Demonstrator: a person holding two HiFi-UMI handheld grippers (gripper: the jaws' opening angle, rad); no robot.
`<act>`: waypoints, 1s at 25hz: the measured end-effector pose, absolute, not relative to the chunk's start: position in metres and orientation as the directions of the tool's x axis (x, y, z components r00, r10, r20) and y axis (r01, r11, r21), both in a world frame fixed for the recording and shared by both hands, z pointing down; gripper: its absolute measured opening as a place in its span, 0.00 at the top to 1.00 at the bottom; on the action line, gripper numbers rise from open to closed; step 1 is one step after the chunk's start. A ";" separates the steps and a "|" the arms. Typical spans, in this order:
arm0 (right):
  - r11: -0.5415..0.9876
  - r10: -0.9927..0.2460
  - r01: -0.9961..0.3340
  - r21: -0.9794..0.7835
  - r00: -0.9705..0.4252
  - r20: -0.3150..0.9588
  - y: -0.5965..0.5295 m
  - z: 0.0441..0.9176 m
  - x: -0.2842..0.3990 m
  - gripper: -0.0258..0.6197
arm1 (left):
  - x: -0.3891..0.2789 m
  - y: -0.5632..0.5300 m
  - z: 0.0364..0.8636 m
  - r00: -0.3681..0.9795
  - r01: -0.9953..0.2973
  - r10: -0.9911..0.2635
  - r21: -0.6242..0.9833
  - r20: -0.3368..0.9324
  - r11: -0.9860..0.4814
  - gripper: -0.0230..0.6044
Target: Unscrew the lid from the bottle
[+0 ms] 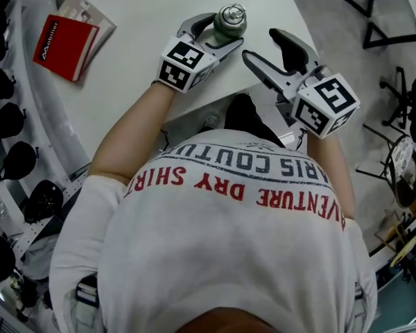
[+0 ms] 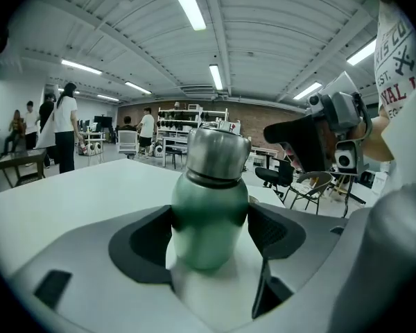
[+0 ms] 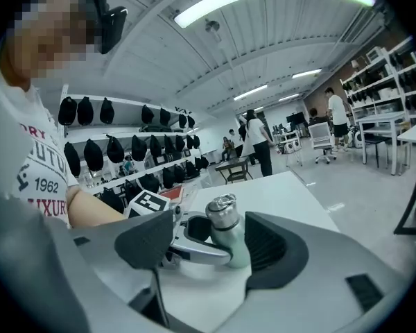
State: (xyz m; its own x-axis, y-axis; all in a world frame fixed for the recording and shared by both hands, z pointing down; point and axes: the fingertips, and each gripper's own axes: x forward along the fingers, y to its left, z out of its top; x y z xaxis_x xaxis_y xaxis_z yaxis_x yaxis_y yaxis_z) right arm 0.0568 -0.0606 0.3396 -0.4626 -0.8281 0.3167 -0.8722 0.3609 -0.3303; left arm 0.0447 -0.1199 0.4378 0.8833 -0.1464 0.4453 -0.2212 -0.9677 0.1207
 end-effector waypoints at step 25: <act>0.518 -0.748 -0.844 -0.139 -0.526 0.405 -0.134 0.369 0.032 0.49 | 0.043 -0.120 0.439 0.863 -0.287 -0.205 0.113 0.462 -0.951 0.40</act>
State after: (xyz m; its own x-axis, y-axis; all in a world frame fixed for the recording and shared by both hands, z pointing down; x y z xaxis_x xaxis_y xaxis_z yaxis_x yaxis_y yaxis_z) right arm 0.0323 -0.1337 0.3694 -0.5257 -0.7483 0.4046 -0.8440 0.5180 -0.1387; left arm 0.0433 -0.1201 0.4394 0.8629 -0.2050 0.4619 -0.2865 -0.9514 0.1129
